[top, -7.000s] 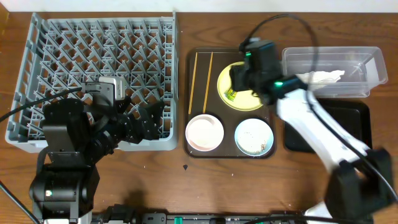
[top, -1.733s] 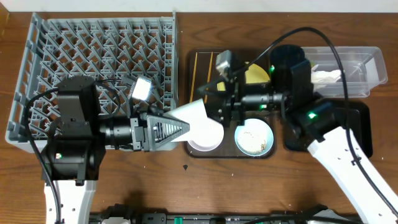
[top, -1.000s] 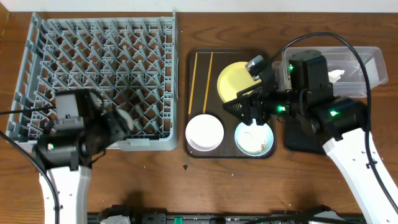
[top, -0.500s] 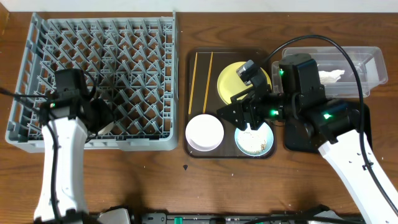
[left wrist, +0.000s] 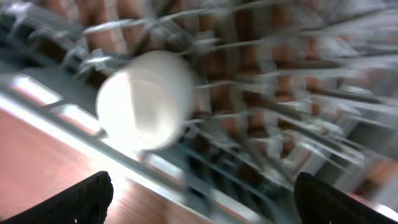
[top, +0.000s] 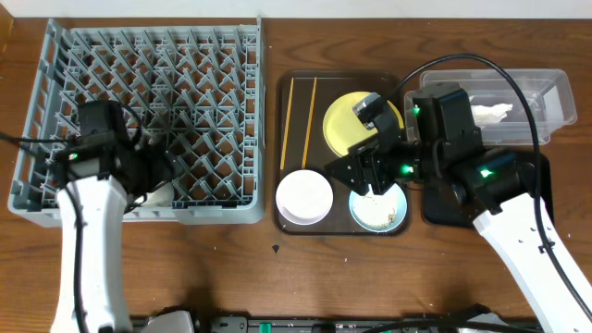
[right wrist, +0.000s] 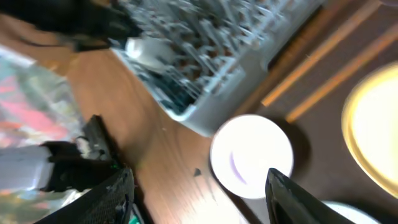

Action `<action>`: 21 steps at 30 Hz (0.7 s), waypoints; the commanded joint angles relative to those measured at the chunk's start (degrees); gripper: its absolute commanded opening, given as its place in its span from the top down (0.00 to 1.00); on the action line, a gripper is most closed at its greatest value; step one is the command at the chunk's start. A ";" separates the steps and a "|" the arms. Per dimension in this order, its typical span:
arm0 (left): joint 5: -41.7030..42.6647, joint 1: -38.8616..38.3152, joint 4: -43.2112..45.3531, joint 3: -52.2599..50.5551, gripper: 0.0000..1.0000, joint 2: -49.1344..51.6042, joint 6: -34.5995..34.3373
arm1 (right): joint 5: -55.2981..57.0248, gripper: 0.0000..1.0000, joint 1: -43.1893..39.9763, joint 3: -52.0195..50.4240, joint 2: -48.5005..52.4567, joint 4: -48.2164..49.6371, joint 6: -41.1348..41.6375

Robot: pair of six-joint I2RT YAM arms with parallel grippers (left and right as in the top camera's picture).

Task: Sort waste into correct bins and load items into the dishwasher

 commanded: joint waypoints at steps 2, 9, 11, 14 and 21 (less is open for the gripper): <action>21.68 0.13 -2.47 4.94 0.08 -7.48 13.20 | 16.92 0.35 0.59 0.31 -0.33 -3.91 10.05; 32.63 -2.03 -6.78 4.96 0.08 -16.79 20.46 | 23.37 0.46 1.95 -0.09 1.03 -10.54 15.63; 32.59 -3.67 -7.69 4.96 0.08 -18.51 20.52 | 25.27 0.47 3.26 -0.50 2.19 -11.85 16.96; 31.30 -7.28 -8.15 4.96 0.09 -20.28 20.85 | 28.61 0.45 6.23 -0.83 5.18 -12.39 17.07; 30.82 -13.31 -8.98 4.92 0.09 -19.08 20.87 | 30.23 0.53 9.55 -0.85 13.00 -12.17 20.39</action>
